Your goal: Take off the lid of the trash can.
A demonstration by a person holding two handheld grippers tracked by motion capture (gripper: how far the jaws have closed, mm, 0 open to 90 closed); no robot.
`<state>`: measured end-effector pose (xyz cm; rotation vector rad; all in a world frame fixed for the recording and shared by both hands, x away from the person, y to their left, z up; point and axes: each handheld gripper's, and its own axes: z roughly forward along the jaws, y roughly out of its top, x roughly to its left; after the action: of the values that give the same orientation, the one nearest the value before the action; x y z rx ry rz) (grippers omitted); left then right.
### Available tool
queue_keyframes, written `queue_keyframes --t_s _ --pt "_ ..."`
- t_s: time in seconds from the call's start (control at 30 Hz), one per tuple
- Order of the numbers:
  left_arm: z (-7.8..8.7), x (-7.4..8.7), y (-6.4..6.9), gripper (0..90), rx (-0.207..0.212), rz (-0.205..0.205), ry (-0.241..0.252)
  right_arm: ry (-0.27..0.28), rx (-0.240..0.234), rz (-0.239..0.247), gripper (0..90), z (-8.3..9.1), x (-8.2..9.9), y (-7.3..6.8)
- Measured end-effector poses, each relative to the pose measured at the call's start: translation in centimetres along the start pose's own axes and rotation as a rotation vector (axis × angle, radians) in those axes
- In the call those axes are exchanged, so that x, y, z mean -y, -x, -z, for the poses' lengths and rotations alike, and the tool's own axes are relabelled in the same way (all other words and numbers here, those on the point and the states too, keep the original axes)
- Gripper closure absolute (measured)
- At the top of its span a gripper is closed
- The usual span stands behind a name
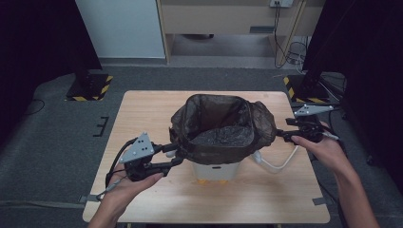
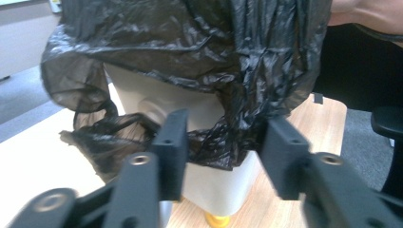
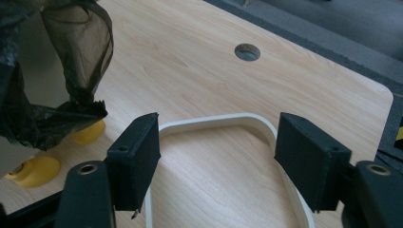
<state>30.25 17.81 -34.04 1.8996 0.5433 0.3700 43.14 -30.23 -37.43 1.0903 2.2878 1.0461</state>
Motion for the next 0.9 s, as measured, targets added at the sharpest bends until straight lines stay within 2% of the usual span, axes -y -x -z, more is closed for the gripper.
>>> queue_keyframes --t_s 0.1,0.2,0.27,0.57,0.8,0.9 --pt "-0.2 -0.4 0.1 69.2 -0.002 -0.029 0.000 0.019 -0.005 0.009 34.3 0.1 -0.4 -0.1" --pt "-0.2 -0.5 -0.2 82.1 -0.007 -0.037 0.004 0.037 -0.021 0.026 34.7 0.4 -0.9 -0.4" --pt "-0.3 -0.7 -0.5 85.4 -0.013 -0.038 0.002 0.057 -0.039 0.043 34.3 0.6 -1.3 -0.8" --pt "-0.7 -1.2 -1.6 86.6 -0.035 -0.025 0.004 0.106 -0.082 0.080 31.1 1.2 -2.7 -2.1" --pt "-0.9 -1.3 -2.3 86.6 -0.049 -0.016 0.003 0.137 -0.100 0.118 28.7 0.8 -3.5 -2.9" --pt "-0.9 -1.3 -2.5 86.6 -0.051 -0.010 0.007 0.167 -0.117 0.116 28.9 0.8 -4.0 -3.2"
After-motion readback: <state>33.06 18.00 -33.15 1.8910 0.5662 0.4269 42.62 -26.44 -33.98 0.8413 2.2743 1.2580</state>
